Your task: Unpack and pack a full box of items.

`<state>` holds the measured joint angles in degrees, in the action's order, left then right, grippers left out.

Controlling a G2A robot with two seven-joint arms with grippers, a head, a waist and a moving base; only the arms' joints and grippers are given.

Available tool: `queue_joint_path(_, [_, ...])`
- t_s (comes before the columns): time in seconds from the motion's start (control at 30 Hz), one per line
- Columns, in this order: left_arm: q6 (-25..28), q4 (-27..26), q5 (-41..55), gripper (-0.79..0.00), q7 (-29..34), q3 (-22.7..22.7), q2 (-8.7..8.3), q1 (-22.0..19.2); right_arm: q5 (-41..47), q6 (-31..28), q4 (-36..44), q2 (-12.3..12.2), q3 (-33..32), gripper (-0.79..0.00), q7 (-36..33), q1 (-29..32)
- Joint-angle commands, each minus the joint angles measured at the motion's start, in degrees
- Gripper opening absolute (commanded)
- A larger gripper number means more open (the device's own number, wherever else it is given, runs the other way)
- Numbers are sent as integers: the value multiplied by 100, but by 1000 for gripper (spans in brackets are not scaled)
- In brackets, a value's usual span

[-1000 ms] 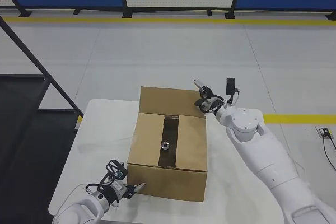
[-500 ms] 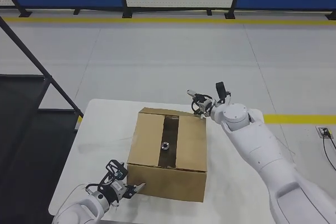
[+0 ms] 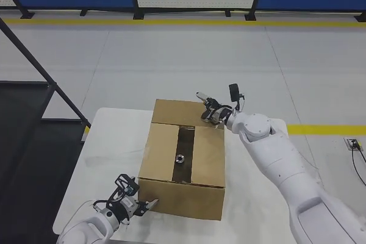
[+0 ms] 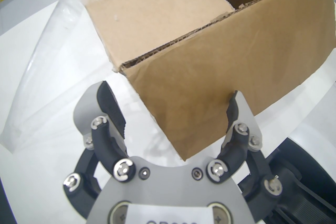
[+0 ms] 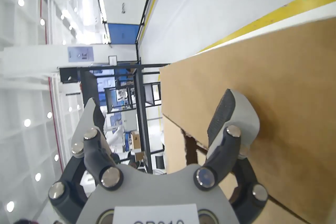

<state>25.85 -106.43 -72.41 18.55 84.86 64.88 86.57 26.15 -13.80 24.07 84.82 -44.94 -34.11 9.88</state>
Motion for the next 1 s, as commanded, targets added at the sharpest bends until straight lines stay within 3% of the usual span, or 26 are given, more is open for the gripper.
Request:
queue_joint_path(0.0, [103, -18, 469, 0, -68, 160, -7, 54, 37, -339, 172, -37, -79, 0, -274, 78])
queue_joint_path(0.13, [341, -12, 1170, 0, 93, 593, -52, 96, 17, -710, 578, -141, -241, 0, -715, 256])
queue_joint_path(0.3, [104, 50, 1707, 0, 54, 910, -63, 165, 56, -865, 1191, -268, -464, 0, -1204, 541])
queue_joint_path(0.4, [-142, 125, 2018, 0, 136, 1062, -65, 154, 67, -659, 1465, -358, -595, 0, -1640, 673])
queue_joint_path(0.5, [-630, 225, 2145, 0, 330, 1101, -57, 57, -239, -210, 1483, -427, -659, 0, -1380, 654])
queue_joint_path(0.7, [-1675, 450, 1499, 0, 483, 515, 6, -336, -239, -210, 1483, -427, -659, 0, -1380, 654])
queue_joint_path(0.97, [-2014, 773, 1156, 0, 518, -106, 79, -785, -771, 222, 1876, -367, -347, 0, -1705, 812])
